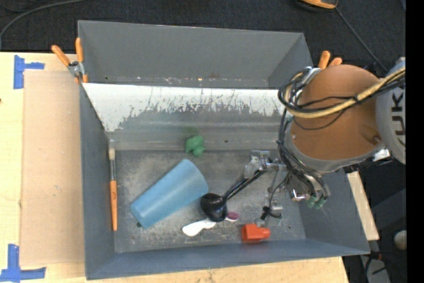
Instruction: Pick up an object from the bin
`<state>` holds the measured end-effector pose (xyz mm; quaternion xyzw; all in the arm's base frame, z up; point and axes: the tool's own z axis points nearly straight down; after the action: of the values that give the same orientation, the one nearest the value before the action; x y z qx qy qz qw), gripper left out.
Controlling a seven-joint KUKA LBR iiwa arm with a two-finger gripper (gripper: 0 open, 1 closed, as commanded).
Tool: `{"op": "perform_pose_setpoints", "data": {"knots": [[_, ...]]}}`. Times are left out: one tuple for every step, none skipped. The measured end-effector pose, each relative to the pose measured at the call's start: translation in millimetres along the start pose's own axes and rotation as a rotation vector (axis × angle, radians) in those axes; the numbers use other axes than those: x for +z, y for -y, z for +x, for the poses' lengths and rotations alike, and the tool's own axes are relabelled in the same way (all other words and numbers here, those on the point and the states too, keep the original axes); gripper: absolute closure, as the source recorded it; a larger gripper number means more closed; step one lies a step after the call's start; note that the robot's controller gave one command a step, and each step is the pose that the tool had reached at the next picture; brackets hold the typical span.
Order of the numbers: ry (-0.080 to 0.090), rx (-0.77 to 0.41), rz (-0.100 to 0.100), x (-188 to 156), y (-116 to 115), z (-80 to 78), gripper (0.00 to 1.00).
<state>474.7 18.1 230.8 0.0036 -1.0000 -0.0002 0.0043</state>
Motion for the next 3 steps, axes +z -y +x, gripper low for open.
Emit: {"op": "perform_pose_setpoints", "data": {"knots": [[0.006, 0.001, 0.0, -3, 0, -1.3, 0.0], [0.009, -0.079, 0.0, 137, -24, -50.9, 0.0], [0.013, -0.033, -0.001, 96, -31, -53.0, 0.0]]}}
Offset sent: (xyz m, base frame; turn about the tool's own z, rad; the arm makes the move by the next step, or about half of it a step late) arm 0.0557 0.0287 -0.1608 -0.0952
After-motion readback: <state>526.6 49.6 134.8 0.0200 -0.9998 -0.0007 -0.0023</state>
